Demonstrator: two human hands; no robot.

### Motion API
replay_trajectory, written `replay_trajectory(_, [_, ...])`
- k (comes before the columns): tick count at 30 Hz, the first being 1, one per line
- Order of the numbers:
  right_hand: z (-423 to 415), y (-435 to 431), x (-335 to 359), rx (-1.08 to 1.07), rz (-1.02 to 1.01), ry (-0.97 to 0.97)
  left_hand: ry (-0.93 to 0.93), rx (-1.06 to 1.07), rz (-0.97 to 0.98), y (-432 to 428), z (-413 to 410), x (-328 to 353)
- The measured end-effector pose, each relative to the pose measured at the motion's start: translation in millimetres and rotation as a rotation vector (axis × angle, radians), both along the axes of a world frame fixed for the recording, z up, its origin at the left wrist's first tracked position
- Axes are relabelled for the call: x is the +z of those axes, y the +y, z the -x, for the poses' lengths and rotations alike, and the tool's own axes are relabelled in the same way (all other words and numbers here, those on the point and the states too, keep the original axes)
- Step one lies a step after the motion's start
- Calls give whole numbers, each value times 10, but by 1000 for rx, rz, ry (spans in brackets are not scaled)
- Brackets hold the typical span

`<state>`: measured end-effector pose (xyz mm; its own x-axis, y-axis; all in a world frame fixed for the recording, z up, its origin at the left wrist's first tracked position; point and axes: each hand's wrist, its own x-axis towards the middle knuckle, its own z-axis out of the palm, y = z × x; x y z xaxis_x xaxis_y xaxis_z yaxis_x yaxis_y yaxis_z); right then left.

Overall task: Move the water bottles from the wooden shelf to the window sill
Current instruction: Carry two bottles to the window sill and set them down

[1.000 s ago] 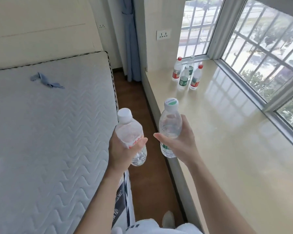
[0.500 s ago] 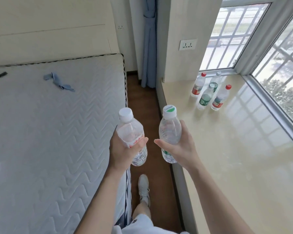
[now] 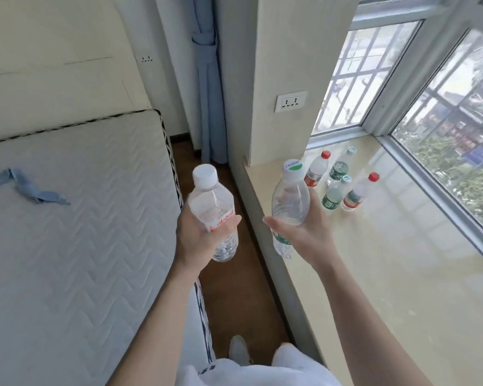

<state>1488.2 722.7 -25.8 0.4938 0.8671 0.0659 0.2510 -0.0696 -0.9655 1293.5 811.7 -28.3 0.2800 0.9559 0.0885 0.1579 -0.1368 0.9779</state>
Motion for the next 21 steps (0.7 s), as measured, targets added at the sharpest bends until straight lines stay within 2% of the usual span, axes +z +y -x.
replay_trajectory(12, [-826, 537, -154, -256, 58, -43, -7, -247, 15, 1012, -1061, -83])
replay_trajectory(21, [-1837, 644, -228, -537, 48, 50, 76, -495, 9, 1411, -2335, -22])
